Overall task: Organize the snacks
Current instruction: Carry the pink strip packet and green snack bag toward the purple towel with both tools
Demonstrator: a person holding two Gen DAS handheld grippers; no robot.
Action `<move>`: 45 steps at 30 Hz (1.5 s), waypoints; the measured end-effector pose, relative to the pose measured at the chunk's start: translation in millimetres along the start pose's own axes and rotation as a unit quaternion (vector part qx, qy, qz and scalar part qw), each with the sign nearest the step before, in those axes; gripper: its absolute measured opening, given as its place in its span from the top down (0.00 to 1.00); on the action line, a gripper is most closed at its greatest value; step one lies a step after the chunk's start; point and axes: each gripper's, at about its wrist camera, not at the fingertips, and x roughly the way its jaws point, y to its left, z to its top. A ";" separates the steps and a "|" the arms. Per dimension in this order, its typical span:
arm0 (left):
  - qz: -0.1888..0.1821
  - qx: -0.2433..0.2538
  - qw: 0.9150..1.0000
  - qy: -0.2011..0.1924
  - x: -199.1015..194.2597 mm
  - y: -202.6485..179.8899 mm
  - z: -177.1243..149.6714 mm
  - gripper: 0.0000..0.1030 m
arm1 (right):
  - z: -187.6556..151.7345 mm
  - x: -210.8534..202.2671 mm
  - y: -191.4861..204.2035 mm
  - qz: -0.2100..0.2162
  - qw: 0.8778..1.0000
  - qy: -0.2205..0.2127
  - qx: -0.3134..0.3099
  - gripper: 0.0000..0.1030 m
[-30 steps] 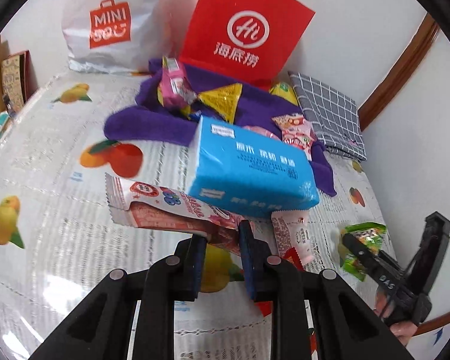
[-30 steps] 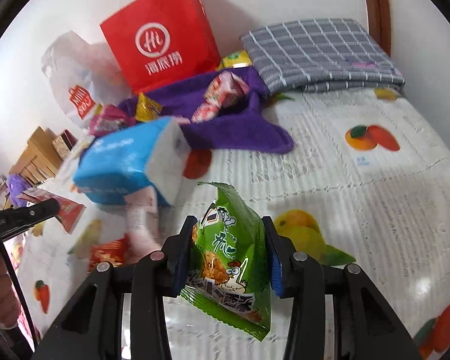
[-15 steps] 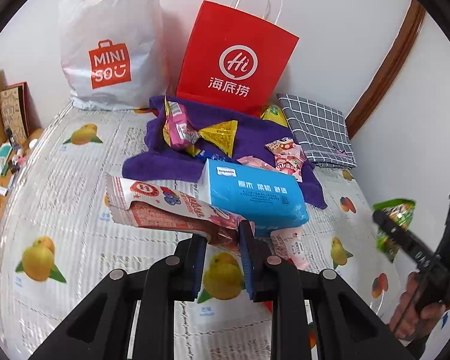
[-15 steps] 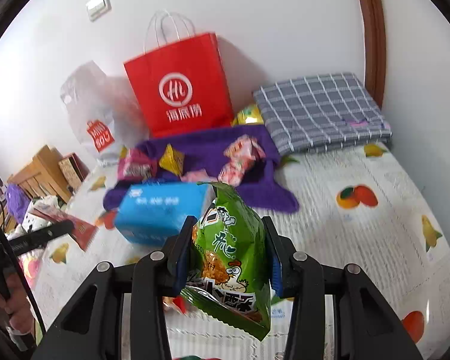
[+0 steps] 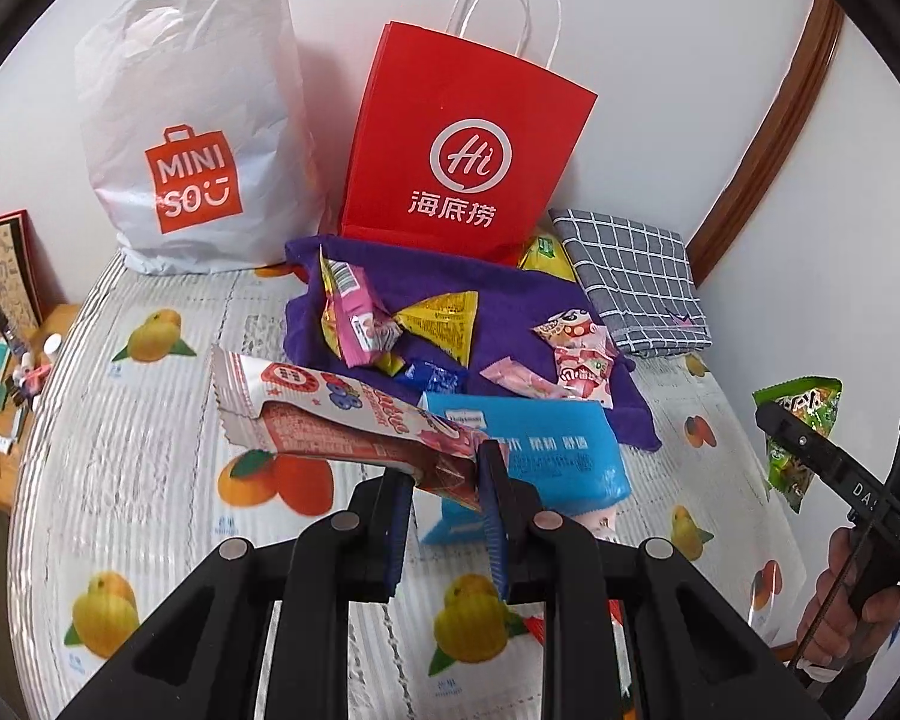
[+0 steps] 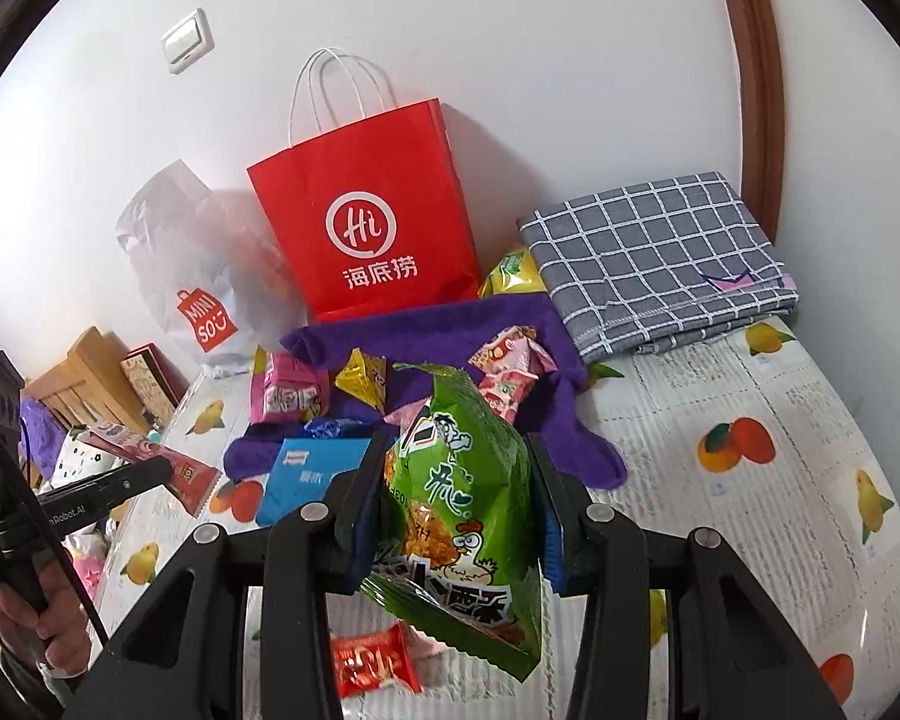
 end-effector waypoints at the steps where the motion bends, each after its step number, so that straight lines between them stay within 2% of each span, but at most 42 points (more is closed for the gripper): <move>1: 0.000 0.001 1.000 0.000 1.0 0.3 1.2 0.80 | 2.2 3.0 0.7 0.001 1.000 0.000 0.001 0.59; 18: -0.005 0.004 1.000 0.011 30.6 17.1 20.5 0.80 | 16.5 56.8 11.7 -0.008 1.000 0.022 -0.005 0.59; 45: 0.007 0.005 1.000 0.014 42.2 25.1 31.4 0.80 | 27.5 88.2 18.4 -0.010 1.000 0.025 -0.013 0.59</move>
